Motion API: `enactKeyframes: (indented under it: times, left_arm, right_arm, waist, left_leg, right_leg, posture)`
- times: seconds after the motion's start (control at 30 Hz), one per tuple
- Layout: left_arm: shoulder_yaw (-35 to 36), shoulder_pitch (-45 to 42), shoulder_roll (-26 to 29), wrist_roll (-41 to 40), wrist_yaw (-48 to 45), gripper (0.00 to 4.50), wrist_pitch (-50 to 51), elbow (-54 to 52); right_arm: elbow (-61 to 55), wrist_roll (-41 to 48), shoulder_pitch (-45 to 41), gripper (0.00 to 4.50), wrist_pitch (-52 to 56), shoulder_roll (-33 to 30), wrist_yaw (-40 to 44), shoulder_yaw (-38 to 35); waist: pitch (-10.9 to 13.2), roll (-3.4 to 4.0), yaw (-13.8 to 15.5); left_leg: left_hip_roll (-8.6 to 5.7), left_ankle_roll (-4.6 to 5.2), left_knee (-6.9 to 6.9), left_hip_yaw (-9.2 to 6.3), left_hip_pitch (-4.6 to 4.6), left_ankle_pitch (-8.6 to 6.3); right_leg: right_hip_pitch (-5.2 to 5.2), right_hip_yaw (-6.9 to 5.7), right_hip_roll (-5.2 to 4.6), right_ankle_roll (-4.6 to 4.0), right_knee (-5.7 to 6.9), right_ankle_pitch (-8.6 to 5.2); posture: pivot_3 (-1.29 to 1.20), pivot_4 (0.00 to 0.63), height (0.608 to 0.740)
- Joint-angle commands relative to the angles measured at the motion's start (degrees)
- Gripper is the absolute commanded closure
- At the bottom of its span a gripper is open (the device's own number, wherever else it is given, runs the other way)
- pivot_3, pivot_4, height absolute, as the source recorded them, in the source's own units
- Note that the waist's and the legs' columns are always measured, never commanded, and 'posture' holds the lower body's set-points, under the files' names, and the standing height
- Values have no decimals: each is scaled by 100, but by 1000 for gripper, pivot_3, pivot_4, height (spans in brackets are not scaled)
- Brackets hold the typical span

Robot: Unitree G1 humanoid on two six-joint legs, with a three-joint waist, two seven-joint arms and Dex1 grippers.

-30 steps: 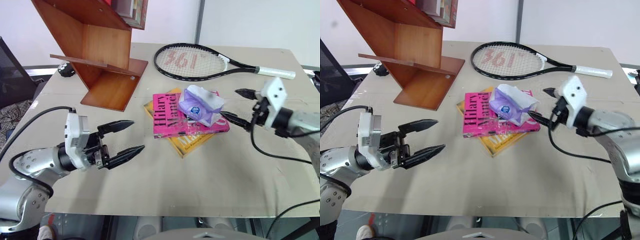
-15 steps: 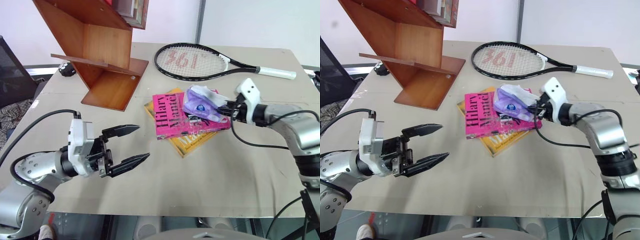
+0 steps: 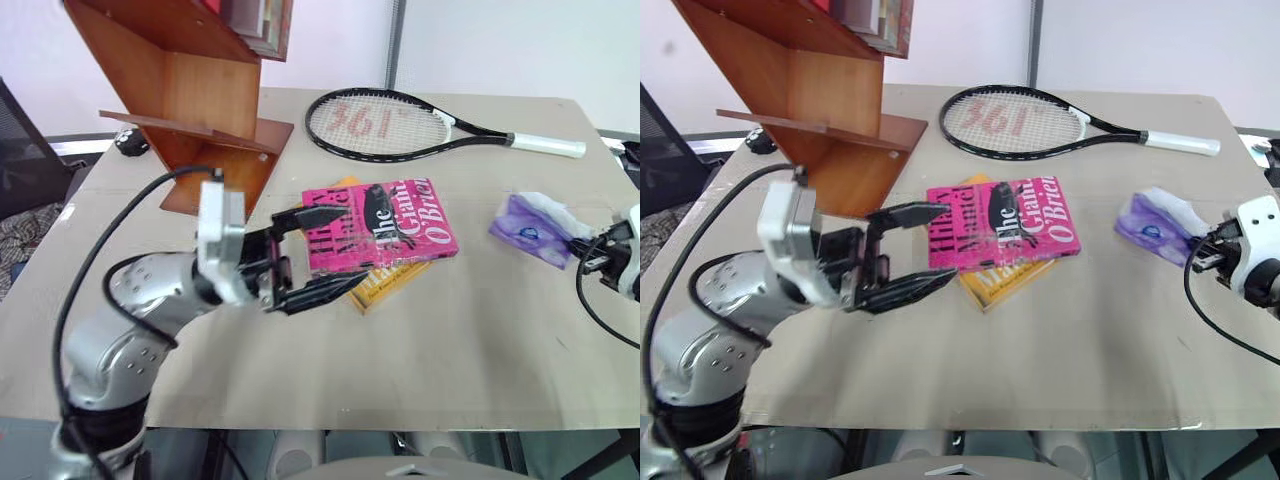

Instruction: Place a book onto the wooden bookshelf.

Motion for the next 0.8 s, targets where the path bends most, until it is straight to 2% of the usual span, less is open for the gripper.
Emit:
enactKeyframes:
  times: [0.03,0.1,0.2,0.27,0.3,0.4,0.5,0.6,0.73,0.8]
  left_arm:
    - [-170,-247,-70,16,-56,0,48,194]
    - [-246,-370,-57,48,-157,0,54,309]
    - [-259,-457,0,96,-218,0,84,426]
    - [-189,-378,85,98,-229,0,132,424]
    - [-109,-272,146,68,-210,0,174,402]
    - [216,213,363,1,-154,0,272,332]
    - [443,558,493,59,-149,0,287,405]
    - [555,909,553,274,-305,0,160,644]
    - [785,1438,598,483,-396,0,-18,647]
    - [885,1630,621,577,-430,0,-93,659]
  right_arm:
    - [392,-176,-201,3783,-402,-2,-80,-24]
    - [453,-187,-144,3060,-614,-16,35,-27]
    - [107,-94,140,1633,-760,-107,251,-231]
    - [-484,430,395,751,-451,-157,655,-567]
    - [-853,753,547,164,-272,-222,929,-725]
    - [-1822,1613,649,164,227,-421,1384,-840]
    - [-2062,1883,141,1014,439,-327,1118,-366]
    - [-2002,1451,-373,2762,223,-125,847,600]
    - [-1252,478,-1086,4459,-267,152,545,1805]
    - [-798,-16,-1363,4489,-594,215,515,2253]
  waist:
    - [0,1,-58]
    - [1,2,-80]
    - [1,3,-62]
    - [3,6,-46]
    - [4,8,-37]
    - [8,15,-74]
    - [12,3,-85]
    - [6,-7,-55]
    - [8,-7,-47]
    - [9,-5,-20]
  left_leg:
    - [0,0,-1,-1,0,0]
    - [0,0,-3,-4,-1,0]
    - [0,0,-8,-11,-3,0]
    - [0,0,-9,-12,-5,0]
    - [0,0,-10,-13,-7,0]
    - [1,0,-14,-12,-5,-1]
    - [8,0,-12,-12,0,-1]
    - [7,0,0,-14,3,0]
    - [4,0,6,-10,-2,0]
    - [-3,0,4,-9,-12,0]
  right_leg:
    - [0,0,1,3,2,2]
    - [-1,1,4,8,3,5]
    - [-1,-1,8,10,3,4]
    - [-1,-2,7,14,2,1]
    - [-1,-2,7,16,1,-1]
    - [-1,-1,6,20,0,-3]
    - [-1,-2,11,17,0,-8]
    - [6,-2,11,14,0,-25]
    - [6,0,7,4,-4,-20]
    - [-2,1,0,-9,-7,-13]
  posture:
    - [0,150,740]
    - [0,150,740]
    - [0,150,740]
    - [0,150,740]
    - [0,150,740]
    - [0,150,740]
    - [0,150,740]
    - [0,150,740]
    - [0,150,740]
    - [0,150,740]
